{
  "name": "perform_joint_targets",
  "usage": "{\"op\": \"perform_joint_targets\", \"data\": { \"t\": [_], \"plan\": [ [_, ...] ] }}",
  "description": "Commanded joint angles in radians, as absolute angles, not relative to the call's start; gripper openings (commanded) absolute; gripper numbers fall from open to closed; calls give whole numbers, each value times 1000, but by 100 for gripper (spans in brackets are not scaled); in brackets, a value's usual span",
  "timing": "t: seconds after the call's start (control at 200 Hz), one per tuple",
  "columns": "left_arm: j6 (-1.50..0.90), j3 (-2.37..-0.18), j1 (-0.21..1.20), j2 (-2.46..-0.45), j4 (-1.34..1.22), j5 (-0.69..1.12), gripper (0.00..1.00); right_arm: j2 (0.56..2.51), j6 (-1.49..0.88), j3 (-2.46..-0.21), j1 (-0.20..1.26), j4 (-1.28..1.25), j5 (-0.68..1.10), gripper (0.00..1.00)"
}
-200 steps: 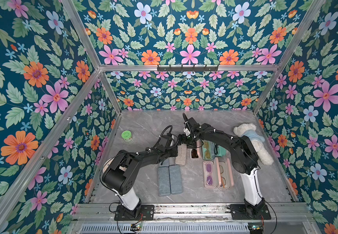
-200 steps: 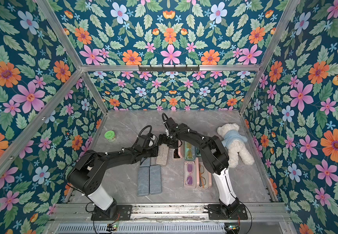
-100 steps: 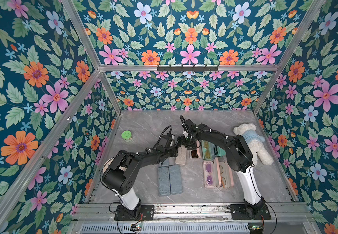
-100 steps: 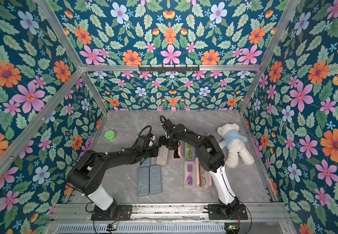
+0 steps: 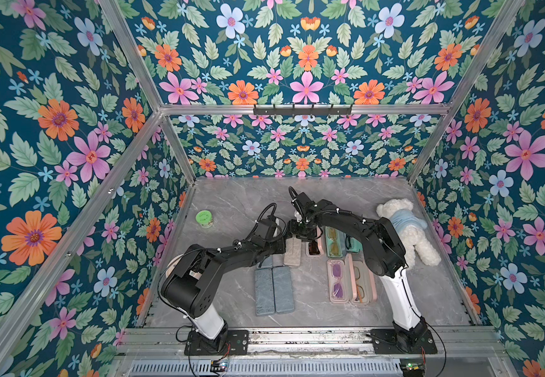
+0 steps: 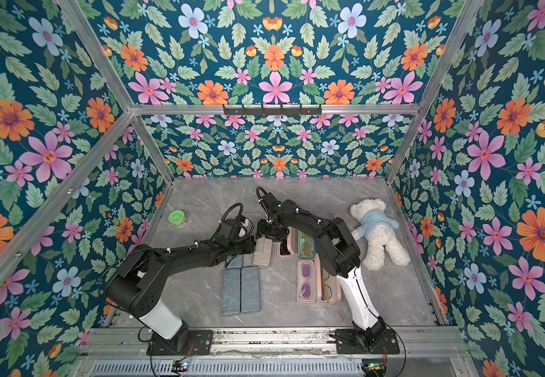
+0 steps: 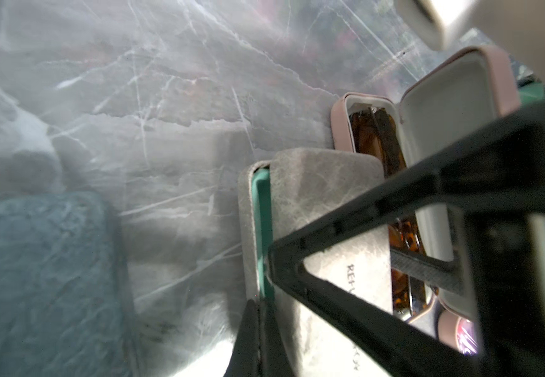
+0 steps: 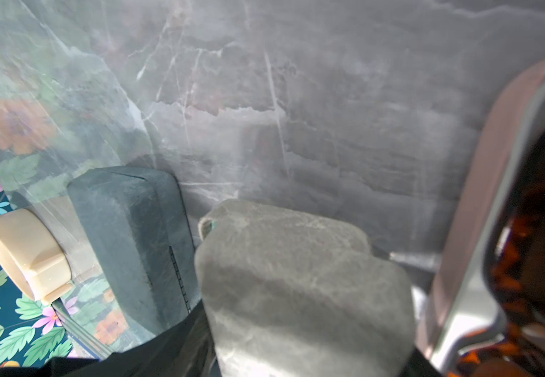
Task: Close the glasses case
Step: Pick up the glasses case at the center of the board, then place the glasses case at the center of the board.
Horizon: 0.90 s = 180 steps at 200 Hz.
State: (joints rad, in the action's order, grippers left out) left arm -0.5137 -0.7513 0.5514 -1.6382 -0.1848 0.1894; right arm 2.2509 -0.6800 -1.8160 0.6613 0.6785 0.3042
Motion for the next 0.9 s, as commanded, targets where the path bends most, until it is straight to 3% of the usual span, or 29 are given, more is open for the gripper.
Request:
{"op": "perform_joint_targets", "data": {
  "t": [0.0, 0.575, 0.895],
  "plan": [
    [-504, -745, 549, -1606, -244, 165, 4, 2251, -663, -1819, 664, 719, 299, 56],
    [-547, -603, 505, -1388, -321, 4, 33, 2261, -644, -1864, 661, 716, 308, 55],
    [-556, -558, 473, -1322, -341, -22, 35, 2316, -639, -1976, 676, 754, 343, 55]
  ]
}}
